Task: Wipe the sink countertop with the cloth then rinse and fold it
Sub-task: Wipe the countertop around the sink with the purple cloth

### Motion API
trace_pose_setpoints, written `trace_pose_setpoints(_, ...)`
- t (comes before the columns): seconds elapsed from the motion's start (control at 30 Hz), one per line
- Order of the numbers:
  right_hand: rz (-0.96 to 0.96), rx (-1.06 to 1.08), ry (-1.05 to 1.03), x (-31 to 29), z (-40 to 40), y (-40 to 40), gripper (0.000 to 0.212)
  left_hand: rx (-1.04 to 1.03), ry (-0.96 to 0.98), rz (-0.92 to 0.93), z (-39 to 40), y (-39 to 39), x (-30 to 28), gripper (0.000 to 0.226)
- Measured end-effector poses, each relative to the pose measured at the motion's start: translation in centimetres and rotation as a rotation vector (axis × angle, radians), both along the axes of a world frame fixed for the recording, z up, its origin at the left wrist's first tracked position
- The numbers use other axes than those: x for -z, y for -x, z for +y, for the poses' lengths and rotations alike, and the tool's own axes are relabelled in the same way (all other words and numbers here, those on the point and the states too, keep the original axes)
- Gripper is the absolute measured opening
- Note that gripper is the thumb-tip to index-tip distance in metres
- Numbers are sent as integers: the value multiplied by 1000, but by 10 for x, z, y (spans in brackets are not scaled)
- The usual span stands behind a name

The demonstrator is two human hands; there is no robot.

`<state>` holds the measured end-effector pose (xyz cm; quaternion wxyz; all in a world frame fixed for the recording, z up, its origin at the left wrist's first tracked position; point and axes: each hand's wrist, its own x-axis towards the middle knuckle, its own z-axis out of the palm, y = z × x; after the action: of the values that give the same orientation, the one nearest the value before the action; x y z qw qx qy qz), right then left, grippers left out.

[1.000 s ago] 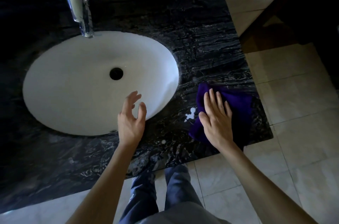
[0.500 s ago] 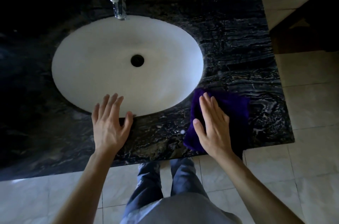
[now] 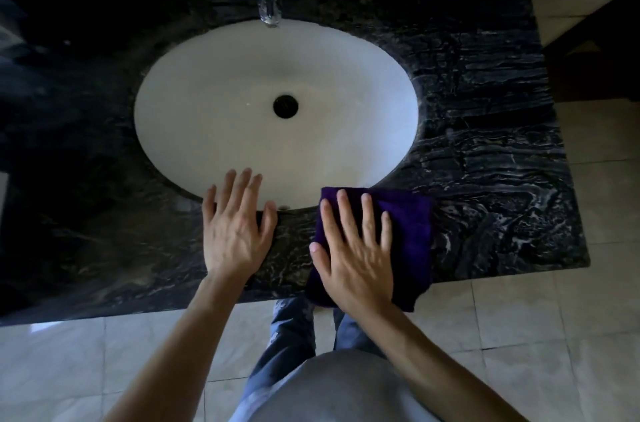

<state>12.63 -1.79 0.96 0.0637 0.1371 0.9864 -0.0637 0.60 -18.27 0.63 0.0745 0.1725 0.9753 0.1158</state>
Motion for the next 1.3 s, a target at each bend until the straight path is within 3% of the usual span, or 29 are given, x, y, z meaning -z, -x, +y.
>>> trace_pose_setpoints(0.17,15,-133,15,5,36,-2,69,-57,63,-6,5,-2,2,56)
trace_pose_setpoints(0.4,-76,307,-53,4,205,9,72,-48,93,-19,5,-1,4,57)
trace_pose_setpoints(0.53,-72,343,-40,4,188,17,71,-49,75,-23,6,-1,4,57)
trace_pose_setpoints(0.83,-57,-54,-54,2,31,-4,70,-53,31,32,-20,-5,2,54)
trace_pose_setpoints(1.13,-108,-543,-3,-2,-62,23,74,-457,42,63,-145,-27,8,58)
trace_pose_setpoints(1.3,-134,-831,85,-4,-126,65,72,-538,13,54,-181,-3,8,60)
